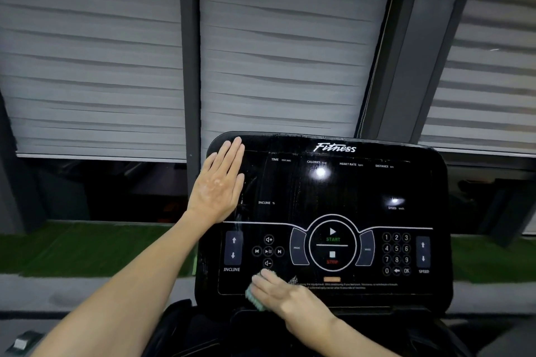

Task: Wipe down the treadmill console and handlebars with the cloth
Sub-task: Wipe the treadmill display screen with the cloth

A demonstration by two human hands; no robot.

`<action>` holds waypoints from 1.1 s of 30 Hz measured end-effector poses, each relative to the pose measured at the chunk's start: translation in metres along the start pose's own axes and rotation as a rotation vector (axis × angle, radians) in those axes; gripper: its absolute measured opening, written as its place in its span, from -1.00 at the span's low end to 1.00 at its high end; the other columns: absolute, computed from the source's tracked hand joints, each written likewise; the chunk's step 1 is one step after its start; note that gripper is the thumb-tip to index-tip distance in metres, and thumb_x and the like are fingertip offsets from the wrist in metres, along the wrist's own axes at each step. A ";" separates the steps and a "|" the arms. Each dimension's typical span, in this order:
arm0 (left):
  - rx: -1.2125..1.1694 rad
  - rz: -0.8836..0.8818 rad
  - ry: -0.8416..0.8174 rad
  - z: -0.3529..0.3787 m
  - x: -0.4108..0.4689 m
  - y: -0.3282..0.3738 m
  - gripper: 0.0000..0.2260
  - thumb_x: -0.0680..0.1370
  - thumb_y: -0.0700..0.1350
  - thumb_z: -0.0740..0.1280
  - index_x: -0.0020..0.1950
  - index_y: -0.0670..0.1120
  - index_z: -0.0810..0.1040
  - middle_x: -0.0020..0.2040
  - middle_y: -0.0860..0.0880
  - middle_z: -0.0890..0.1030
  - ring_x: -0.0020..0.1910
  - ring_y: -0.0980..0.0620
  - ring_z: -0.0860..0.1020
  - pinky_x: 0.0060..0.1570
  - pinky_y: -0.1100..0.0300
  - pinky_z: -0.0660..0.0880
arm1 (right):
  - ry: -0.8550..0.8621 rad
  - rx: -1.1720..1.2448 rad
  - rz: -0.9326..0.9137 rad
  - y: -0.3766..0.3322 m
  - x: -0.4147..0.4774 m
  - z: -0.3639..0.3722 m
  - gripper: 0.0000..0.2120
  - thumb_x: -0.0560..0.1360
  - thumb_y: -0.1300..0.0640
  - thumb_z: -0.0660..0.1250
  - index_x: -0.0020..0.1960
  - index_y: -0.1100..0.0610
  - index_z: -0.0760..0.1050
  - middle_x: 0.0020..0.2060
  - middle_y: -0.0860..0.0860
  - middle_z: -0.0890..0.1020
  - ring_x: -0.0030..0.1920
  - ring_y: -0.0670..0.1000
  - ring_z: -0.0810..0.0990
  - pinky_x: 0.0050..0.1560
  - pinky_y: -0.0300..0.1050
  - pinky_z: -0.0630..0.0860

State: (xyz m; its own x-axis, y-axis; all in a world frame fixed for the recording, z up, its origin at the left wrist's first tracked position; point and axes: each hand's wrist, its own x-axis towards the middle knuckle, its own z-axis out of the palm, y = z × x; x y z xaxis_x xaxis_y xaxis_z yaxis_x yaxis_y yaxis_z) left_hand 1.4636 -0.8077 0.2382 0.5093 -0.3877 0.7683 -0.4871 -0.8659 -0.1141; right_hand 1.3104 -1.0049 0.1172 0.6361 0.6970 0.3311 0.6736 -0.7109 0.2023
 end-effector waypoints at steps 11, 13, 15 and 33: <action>-0.077 0.061 0.010 -0.021 0.010 0.012 -0.48 0.64 -0.02 0.02 0.53 -0.26 0.26 0.56 -0.18 0.24 0.53 -0.11 0.24 0.49 0.03 0.14 | 0.381 0.974 0.578 0.023 0.028 -0.104 -0.61 0.47 0.44 0.26 0.14 0.07 0.61 -0.01 0.01 0.70 0.04 -0.07 0.64 0.08 -0.25 0.52; -0.212 0.139 0.046 -0.032 0.016 0.025 -0.52 0.63 -0.04 0.07 0.49 -0.26 0.35 0.51 -0.17 0.35 0.48 -0.09 0.32 0.46 0.01 0.21 | 0.439 1.351 0.717 0.035 0.030 -0.125 -0.71 0.54 0.35 0.28 0.19 0.12 0.57 0.00 0.04 0.70 -0.03 -0.01 0.66 0.01 -0.12 0.59; -0.479 0.142 0.068 -0.044 0.019 0.043 -0.56 0.63 -0.03 0.10 0.43 -0.20 0.44 0.39 -0.11 0.50 0.37 -0.02 0.44 0.39 0.04 0.31 | 0.476 1.693 0.853 0.044 0.032 -0.140 -0.77 0.55 0.25 0.27 0.19 0.22 0.55 -0.03 0.14 0.68 -0.10 0.04 0.66 0.04 0.01 0.60; -0.954 -0.105 -0.284 -0.080 0.019 0.097 -0.90 0.57 -0.06 0.38 0.04 -0.04 0.64 -0.02 0.12 0.67 0.02 0.15 0.59 0.16 0.08 0.50 | 0.439 1.995 0.906 0.050 0.004 -0.163 -0.57 0.56 -0.05 0.17 0.21 0.24 0.54 0.11 0.25 0.63 0.10 0.24 0.62 0.23 0.21 0.47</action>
State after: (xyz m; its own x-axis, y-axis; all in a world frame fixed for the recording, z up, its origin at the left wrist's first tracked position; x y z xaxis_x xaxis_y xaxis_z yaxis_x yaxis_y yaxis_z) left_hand 1.3696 -0.8738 0.2920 0.6722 -0.4933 0.5522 -0.7322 -0.3322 0.5946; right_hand 1.2855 -1.0535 0.2784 0.9954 0.0805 -0.0524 -0.0831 0.4475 -0.8904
